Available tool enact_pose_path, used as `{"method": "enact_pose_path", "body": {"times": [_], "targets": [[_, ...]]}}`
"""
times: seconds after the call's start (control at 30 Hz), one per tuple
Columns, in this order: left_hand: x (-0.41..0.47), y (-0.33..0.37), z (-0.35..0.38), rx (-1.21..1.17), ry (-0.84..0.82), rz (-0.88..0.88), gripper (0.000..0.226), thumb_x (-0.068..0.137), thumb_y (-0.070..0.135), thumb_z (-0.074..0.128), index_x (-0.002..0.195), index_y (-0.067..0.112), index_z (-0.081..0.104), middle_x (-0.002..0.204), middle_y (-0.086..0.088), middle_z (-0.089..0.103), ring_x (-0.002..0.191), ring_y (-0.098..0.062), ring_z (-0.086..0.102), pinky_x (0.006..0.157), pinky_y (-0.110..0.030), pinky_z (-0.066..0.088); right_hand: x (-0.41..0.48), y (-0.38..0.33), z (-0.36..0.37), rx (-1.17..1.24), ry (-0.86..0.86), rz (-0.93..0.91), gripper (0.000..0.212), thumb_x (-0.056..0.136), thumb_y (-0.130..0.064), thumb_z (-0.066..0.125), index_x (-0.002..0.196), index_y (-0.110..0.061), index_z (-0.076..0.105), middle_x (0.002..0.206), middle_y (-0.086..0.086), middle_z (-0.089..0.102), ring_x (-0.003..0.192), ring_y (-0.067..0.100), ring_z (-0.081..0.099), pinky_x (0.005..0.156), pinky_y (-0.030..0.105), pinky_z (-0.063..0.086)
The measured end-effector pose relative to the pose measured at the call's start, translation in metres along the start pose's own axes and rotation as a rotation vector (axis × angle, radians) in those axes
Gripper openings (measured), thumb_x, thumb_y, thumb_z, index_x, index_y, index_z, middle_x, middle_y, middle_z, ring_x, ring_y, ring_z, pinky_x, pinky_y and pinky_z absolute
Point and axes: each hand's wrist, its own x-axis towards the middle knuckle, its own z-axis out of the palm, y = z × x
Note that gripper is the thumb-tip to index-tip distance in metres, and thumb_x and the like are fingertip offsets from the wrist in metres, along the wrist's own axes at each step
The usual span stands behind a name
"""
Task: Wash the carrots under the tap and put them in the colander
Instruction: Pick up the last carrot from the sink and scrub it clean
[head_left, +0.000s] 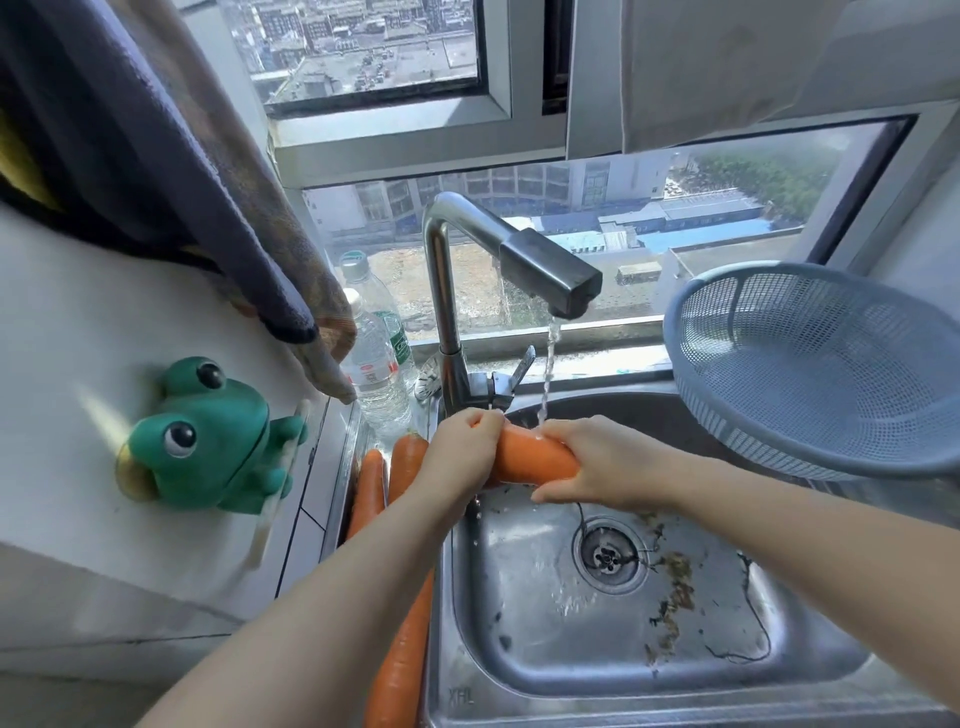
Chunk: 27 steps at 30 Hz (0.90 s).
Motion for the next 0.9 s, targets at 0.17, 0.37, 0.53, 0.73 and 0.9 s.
{"method": "enact_pose_path", "body": {"times": [0.17,0.37,0.53,0.73,0.9], "targets": [[-0.010,-0.016,-0.013,0.239,-0.329,-0.046,0.048,0.090,0.055,0.054,0.099,0.009,0.068,0.095,-0.009,0.064,0.077,-0.020,0.064,0.065,-0.030,0.058,-0.001,-0.006,0.001,-0.571,0.072,-0.108,0.034,0.076,-0.046,0.065,0.105,-0.029,0.059,0.098,-0.007,0.067,0.092,0.018,0.062,0.077,0.031,0.048],[-0.024,-0.027,-0.019,0.057,-0.690,-0.269,0.046,0.085,0.045,0.065,0.108,0.006,0.059,0.089,-0.014,0.069,0.079,-0.023,0.068,0.068,-0.030,0.056,0.012,-0.001,0.021,-0.670,0.281,-0.443,0.012,0.069,-0.024,0.067,0.075,-0.026,0.056,0.071,-0.008,0.064,0.071,0.019,0.061,0.065,0.030,0.039],[-0.040,-0.036,-0.009,-0.180,-0.566,-0.267,0.036,0.085,0.029,0.069,0.110,0.009,0.055,0.085,-0.008,0.067,0.074,-0.019,0.067,0.063,-0.026,0.053,0.027,0.019,0.030,-0.352,0.289,-0.369,0.021,0.075,-0.022,0.066,0.096,-0.023,0.063,0.100,-0.003,0.062,0.106,0.017,0.052,0.113,0.040,0.021],[-0.054,-0.042,-0.008,-0.140,-0.470,-0.353,0.034,0.085,0.030,0.068,0.107,0.008,0.055,0.082,-0.010,0.070,0.072,-0.021,0.068,0.063,-0.027,0.055,0.026,0.025,0.059,0.174,0.256,0.030,0.041,0.081,0.001,0.056,0.113,-0.025,0.058,0.129,0.002,0.048,0.128,0.021,0.034,0.111,0.040,0.030],[-0.062,-0.045,-0.004,-0.115,-0.420,-0.346,0.029,0.087,0.033,0.066,0.102,0.010,0.058,0.086,-0.011,0.068,0.074,-0.021,0.068,0.067,-0.028,0.056,0.015,0.014,0.077,0.517,0.339,0.260,0.069,0.089,0.009,0.039,0.149,-0.022,0.030,0.157,0.004,0.024,0.144,0.019,0.024,0.117,0.031,0.021]]}}
